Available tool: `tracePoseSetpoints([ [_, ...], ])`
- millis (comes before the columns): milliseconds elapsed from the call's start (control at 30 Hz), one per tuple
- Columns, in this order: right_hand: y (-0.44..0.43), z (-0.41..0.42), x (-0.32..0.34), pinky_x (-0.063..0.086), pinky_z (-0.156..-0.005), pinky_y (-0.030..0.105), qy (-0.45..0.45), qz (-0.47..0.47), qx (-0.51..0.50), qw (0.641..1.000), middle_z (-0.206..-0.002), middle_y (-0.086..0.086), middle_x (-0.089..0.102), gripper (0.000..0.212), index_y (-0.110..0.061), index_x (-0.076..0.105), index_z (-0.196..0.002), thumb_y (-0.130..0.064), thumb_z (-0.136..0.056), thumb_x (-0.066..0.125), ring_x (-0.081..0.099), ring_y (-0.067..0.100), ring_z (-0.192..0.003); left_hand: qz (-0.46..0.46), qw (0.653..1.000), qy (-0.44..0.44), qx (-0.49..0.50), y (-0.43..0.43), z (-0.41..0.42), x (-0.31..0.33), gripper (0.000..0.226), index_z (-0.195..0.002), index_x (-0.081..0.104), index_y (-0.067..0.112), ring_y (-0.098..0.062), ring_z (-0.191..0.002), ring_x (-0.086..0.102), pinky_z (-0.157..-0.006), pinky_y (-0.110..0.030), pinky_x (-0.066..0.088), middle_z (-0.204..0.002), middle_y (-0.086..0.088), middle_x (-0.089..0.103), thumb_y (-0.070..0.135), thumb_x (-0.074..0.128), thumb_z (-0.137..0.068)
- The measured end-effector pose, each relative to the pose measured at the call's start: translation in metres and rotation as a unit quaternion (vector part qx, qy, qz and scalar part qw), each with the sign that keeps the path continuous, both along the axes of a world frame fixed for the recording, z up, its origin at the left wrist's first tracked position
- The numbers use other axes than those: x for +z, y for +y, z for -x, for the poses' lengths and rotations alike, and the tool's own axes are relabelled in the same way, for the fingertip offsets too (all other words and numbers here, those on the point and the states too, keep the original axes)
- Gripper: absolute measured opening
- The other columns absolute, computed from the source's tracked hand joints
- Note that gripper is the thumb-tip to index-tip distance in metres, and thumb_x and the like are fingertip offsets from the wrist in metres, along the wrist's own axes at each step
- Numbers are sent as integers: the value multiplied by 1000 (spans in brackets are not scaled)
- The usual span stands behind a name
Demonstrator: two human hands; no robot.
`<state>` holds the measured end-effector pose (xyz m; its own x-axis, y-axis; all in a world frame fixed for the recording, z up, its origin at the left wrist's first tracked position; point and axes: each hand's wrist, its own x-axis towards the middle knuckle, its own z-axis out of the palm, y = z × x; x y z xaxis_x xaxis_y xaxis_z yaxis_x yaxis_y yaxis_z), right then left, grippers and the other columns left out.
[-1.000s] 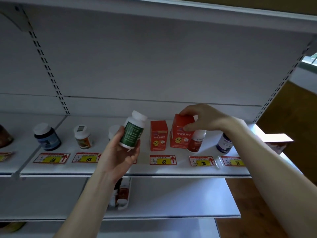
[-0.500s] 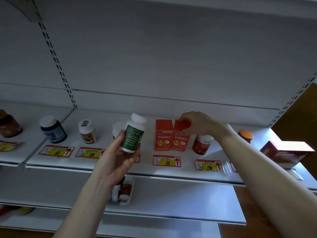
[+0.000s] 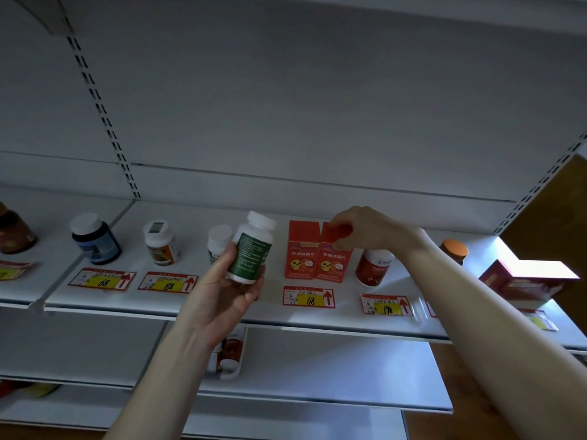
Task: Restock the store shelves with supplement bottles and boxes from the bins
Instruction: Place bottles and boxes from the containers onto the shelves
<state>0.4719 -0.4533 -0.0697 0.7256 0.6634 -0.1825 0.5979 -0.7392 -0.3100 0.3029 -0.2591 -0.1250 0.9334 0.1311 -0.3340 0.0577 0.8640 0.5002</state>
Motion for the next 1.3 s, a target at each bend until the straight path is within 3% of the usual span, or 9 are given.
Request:
tracePoseSetpoints([
  [167, -1, 9, -1, 38, -89, 25, -28, -36, -30, 999, -124, 2, 56, 36, -16, 58, -120, -23, -85, 63, 52, 16, -109, 26, 1000, -5, -14, -1, 2, 6, 81, -94, 71, 4, -27, -81, 70, -66, -35, 59, -96, -18, 69, 23, 96, -19],
  [333, 30, 47, 20, 43, -73, 10, -28, -334, -91, 938, -90, -5, 67, 15, -17, 67, -89, -28, -90, 56, 59, 4, -80, 14, 1000, -9, -5, -8, 8, 17, 74, -96, 71, 2, -28, -83, 69, -58, -28, 58, -99, -20, 68, 22, 95, -30],
  [433, 58, 70, 26, 48, -74, 20, 94, -339, -54, 934, -92, -8, 66, 19, -24, 65, -93, -40, -88, 55, 62, 7, -81, -21, 999, 5, 33, -16, 14, 23, 56, -116, 58, 2, -28, -94, 63, -69, -28, 59, -109, -20, 62, 20, 71, -65],
  [600, 85, 81, 20, 50, -61, 21, 172, -368, -11, 914, -95, -4, 67, 15, -25, 65, -100, -31, -86, 60, 61, 5, -74, -30, 995, -13, 91, -12, 34, 26, 42, -108, 59, 5, -30, -103, 56, -96, -41, 44, -112, -20, 59, 32, 54, -76],
  [767, 107, 88, 15, 50, -70, 20, 261, -384, 28, 886, -97, -9, 65, 26, -27, 65, -92, -4, -86, 53, 60, 2, -83, -57, 995, 37, 72, 11, 66, 18, 48, -119, 56, 6, -35, -96, 65, -72, -33, 57, -114, -26, 62, 28, 57, -78],
  [933, 126, 101, 17, 54, -82, 26, 294, -401, 23, 867, -97, -1, 66, 26, -23, 66, -89, -1, -86, 53, 62, 12, -89, -83, 990, 39, 107, 32, 79, 16, 50, -119, 54, -5, -42, -115, 53, -83, -40, 53, -124, -31, 53, 17, 60, -74],
  [1033, 133, 108, 22, 54, -81, 27, 259, -378, 19, 888, -94, -3, 67, 14, -25, 66, -89, -12, -87, 59, 64, 12, -88, -75, 994, 35, 77, 44, 81, 17, 44, -113, 56, -3, -40, -104, 61, -78, -37, 56, -115, -30, 60, 21, 58, -76],
  [1167, 140, 120, 26, 51, -62, 18, 213, -358, -23, 909, -81, -7, 66, 5, -27, 64, -86, -23, -87, 61, 63, 3, -69, -15, 999, 33, -10, 62, 81, 21, 40, -111, 57, -2, -25, -64, 69, -53, -25, 57, -94, -27, 65, 32, 47, -91],
  [1300, 145, 133, 22, 47, -57, 21, 180, -347, -74, 917, -75, -5, 65, 11, -24, 64, -83, -33, -88, 58, 61, 5, -65, 19, 996, 38, -81, 80, 81, 18, 47, -117, 54, -5, -17, -49, 65, -40, -19, 51, -78, -20, 64, 35, 43, -94],
])
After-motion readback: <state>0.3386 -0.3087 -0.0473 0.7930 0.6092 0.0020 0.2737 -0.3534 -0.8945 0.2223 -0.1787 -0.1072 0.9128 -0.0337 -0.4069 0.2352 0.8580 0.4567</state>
